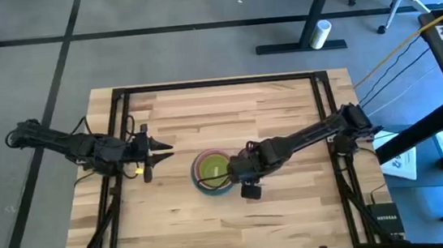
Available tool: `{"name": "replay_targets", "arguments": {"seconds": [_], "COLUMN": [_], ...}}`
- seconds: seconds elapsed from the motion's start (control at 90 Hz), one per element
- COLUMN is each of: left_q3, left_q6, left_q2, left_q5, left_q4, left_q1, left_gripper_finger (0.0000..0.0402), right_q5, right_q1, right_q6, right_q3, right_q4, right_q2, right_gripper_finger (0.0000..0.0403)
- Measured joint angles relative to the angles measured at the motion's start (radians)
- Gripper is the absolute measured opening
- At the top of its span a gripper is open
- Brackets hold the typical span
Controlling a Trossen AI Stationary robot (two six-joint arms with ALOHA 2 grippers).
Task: Nest bowls inside each other
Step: Move the violet cup to the right of the stacked bowls
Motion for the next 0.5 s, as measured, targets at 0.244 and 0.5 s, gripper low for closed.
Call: {"name": "replay_targets", "arguments": {"seconds": [0.244, 0.5], "left_q3": [0.0, 0.0], "left_q6": [0.0, -0.001], "left_q2": [0.0, 0.0], "left_q5": [0.0, 0.0], "left_q4": [0.0, 0.0], "left_q1": [0.0, 0.0], "left_gripper_finger": [0.0083, 0.0083], "right_q5": [-0.009, 0.009], "right_q1": [0.001, 0.001], "right_q6": [0.003, 0.003], "right_q3": [0.0, 0.043], "right_q4": [-0.001, -0.025], "right_q2": [-0.006, -0.036], "right_gripper_finger": [0.0067, 0.0067]}}
